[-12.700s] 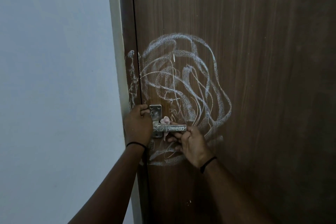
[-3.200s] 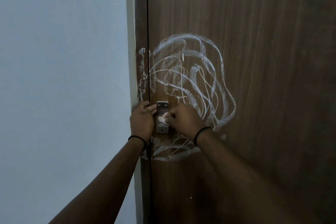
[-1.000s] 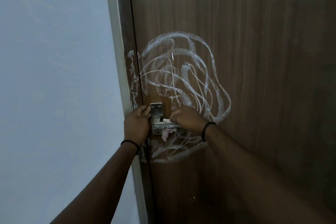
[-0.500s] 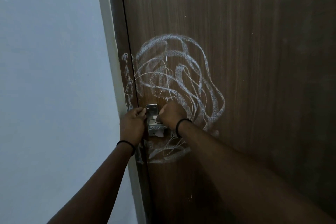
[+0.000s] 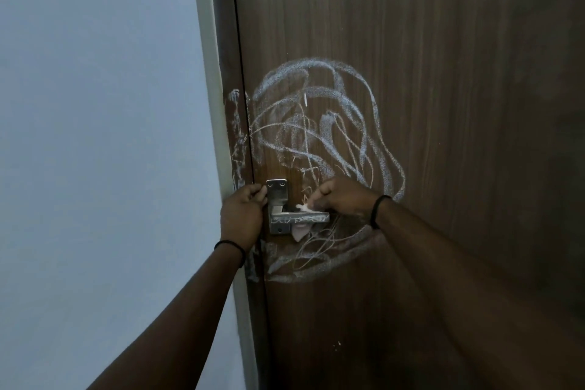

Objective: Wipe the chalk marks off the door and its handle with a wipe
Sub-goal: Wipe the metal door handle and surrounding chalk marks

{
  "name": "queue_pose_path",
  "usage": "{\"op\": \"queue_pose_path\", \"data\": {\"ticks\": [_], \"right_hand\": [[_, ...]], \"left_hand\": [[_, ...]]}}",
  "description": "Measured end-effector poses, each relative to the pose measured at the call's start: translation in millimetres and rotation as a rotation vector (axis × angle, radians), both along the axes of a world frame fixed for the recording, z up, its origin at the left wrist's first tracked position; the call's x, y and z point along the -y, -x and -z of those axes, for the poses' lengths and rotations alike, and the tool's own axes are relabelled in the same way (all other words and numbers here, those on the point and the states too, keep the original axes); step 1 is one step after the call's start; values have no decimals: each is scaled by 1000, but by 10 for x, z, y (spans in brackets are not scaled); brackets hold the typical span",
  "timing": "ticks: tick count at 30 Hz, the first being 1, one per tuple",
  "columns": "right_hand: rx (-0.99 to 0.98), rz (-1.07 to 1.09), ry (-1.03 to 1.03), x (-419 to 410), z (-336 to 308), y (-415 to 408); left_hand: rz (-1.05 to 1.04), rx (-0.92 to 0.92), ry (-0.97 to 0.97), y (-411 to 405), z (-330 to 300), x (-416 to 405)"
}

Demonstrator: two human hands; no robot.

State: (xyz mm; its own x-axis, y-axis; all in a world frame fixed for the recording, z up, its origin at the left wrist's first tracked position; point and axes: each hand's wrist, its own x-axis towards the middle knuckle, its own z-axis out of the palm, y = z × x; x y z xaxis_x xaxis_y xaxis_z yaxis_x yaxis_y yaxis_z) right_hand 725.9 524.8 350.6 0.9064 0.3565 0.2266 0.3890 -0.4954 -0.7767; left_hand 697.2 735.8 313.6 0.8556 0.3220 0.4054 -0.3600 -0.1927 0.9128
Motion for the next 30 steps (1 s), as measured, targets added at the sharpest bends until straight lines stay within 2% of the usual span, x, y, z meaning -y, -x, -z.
{"op": "queue_pose_path", "data": {"ticks": [6,11,13,19,24,26,28,30], "right_hand": [[-132,80,-416,179,386,47],[-369,96,-1079,-2,827,204],[-422,96,-1227,-118,906,248],[-432,130,-1248,-221,873,280],[-458,232,-756,-349,1214,413],[-484,236,-749,-496,1332,490],[-484,218,-811,-630,1330,537],[-480,162,-899,-737,1255,553]], "left_hand": [[-27,25,16,57,-4,33],[-22,6,-31,43,-7,38],[-30,12,-36,32,-2,38],[-29,31,-20,8,36,43],[6,38,4,83,60,92],[-10,32,-26,154,193,102],[-164,87,-187,257,452,119],[-235,117,-190,368,723,160]]}}
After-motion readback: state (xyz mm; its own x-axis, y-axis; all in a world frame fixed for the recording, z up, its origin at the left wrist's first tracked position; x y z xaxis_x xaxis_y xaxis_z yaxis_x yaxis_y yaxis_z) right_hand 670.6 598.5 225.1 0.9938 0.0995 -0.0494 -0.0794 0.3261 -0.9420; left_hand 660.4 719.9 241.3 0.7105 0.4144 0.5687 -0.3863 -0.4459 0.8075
